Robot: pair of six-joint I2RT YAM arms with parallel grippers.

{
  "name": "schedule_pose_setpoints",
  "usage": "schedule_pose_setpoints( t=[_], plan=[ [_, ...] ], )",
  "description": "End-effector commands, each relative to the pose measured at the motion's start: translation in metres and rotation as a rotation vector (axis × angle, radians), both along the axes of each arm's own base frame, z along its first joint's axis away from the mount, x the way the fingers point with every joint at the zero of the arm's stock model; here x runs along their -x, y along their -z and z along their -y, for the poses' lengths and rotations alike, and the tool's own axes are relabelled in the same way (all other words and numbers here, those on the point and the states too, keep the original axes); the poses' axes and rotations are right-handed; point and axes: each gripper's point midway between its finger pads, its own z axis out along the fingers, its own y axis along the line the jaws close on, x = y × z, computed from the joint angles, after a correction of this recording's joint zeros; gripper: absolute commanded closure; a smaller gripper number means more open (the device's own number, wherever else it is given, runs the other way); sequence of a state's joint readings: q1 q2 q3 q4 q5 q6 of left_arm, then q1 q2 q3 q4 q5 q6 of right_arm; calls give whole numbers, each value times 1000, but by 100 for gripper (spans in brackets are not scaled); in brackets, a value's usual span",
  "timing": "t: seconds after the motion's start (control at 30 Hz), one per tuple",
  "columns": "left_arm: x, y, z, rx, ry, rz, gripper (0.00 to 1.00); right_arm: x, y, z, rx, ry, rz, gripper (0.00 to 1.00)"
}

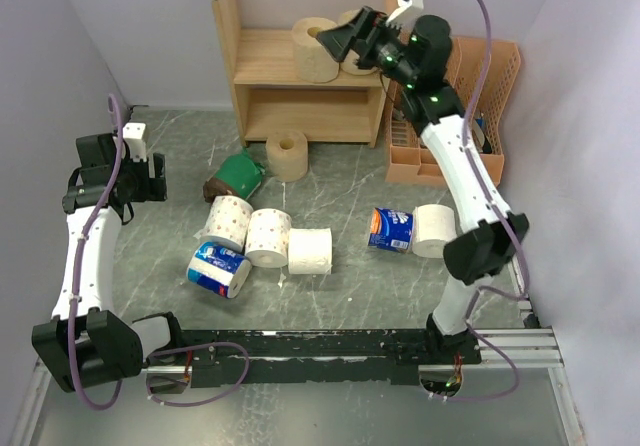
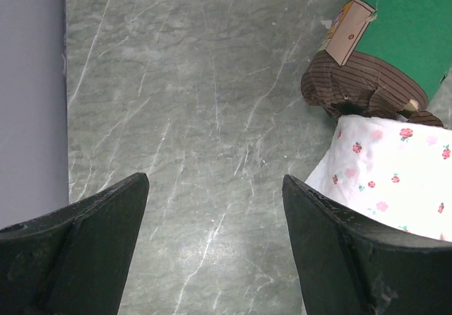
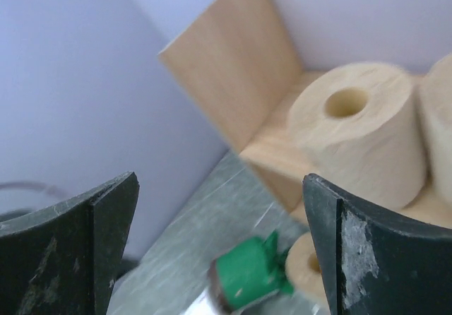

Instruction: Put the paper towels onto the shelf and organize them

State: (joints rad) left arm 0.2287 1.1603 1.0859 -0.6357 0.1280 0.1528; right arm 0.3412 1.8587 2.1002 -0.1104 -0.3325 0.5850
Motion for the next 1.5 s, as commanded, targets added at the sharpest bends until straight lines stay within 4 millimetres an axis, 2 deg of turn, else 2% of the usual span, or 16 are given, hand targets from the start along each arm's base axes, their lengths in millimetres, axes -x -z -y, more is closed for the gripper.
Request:
schedule_pose_setpoints(
  t=[0.0,0.07,0.13,0.2,0.33,0.4,0.43,0.47,0.53,0.6,0.7,0.87,0.97,1.07,1.27,1.47],
  plan=[
    [-4,-18,2,6,24,45,12,58,22,3,-85,-325,-158,0],
    [-4,-17,2,5,25,44,12,124,23,-7,-66,-742,118,0],
    [-3,-17,3,6,27,45,12,190,42,-8,38,-987,370,0],
    [-3,-16,3,6,27,47,12,206,66,-9,176,-1055,467,0],
    [-2,-17,2,3,21,48,12,173,79,9,229,-952,481,0],
    [-1,-17,1,-1,17,49,12,133,85,11,226,-840,390,0],
    [-1,-17,1,-2,13,50,12,98,89,7,281,-700,318,0],
    [0,-17,0,-4,12,50,12,69,114,-1,408,-559,190,0],
    [0,-17,0,-4,11,49,12,42,167,-22,759,-398,69,0],
    [-1,-16,0,-2,11,45,12,45,207,-35,1014,-344,-24,0],
    [-2,-16,-1,-2,8,42,12,43,245,-35,1285,-174,11,0],
    [-1,-15,-2,-9,4,43,12,39,240,-20,1414,139,200,0],
    [1,-13,-2,-12,3,44,12,51,277,-29,1470,-46,135,0],
    [0,-11,-2,-10,5,40,12,59,297,-31,1501,-138,130,1],
    [-1,-10,-1,-6,10,36,12,53,318,-37,1618,-69,342,31],
    [0,-6,-1,-5,11,31,12,52,345,-61,1622,-204,379,38]
  ],
)
